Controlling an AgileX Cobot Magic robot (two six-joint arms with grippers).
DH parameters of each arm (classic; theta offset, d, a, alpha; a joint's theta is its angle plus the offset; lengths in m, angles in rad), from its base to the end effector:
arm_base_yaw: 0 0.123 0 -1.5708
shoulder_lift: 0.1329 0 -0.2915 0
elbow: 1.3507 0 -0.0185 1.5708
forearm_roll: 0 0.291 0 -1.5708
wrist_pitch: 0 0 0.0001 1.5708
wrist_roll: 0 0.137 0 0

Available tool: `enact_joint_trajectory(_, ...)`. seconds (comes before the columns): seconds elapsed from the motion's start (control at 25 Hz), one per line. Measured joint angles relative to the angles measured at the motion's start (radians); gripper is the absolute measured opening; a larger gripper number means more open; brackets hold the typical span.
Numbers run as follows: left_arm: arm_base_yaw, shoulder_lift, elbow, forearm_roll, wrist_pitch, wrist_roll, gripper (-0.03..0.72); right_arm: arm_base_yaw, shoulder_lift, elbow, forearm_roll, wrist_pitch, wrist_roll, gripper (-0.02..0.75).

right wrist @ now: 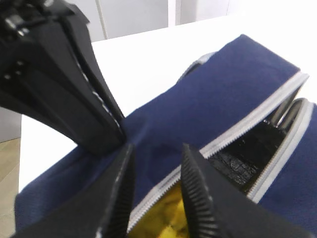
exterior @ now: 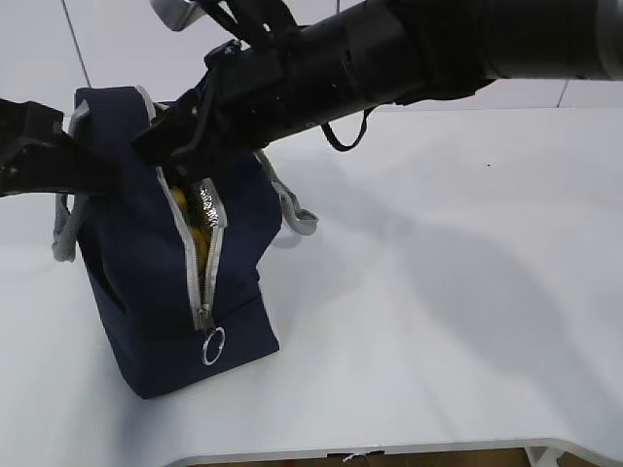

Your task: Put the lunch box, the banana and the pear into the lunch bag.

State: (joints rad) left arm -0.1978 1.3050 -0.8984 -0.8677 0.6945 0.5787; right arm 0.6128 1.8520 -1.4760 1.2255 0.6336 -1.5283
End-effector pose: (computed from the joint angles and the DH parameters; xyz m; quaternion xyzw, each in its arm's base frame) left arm 0.3060 -0.1296 0.2512 0.1113 0.8970 -0.2940 0.3107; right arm 0.3646 0.3498 0.2669 -0.5217 0.6623 0.3068 0.4417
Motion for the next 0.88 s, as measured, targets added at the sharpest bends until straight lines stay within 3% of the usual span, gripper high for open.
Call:
enact_joint_trajectory(0.16, 0.0, 0.0, 0.0, 0.0, 0.0, 0.0, -0.001, 0.0, -0.025, 0.0, -0.083, -0.002, 0.068, 0.29)
enact_joint_trajectory(0.4, 0.0, 0.0, 0.0, -0.002, 0.0, 0.0, -0.001, -0.02, -0.08, 0.0, -0.296, 0.012, 0.436, 0.29)
enact_joint_trajectory(0.88, 0.0, 0.0, 0.0, -0.002, -0.024, 0.0, -0.001, -0.143, -0.126, 0.0, -0.338, 0.087, 0.766, 0.291)
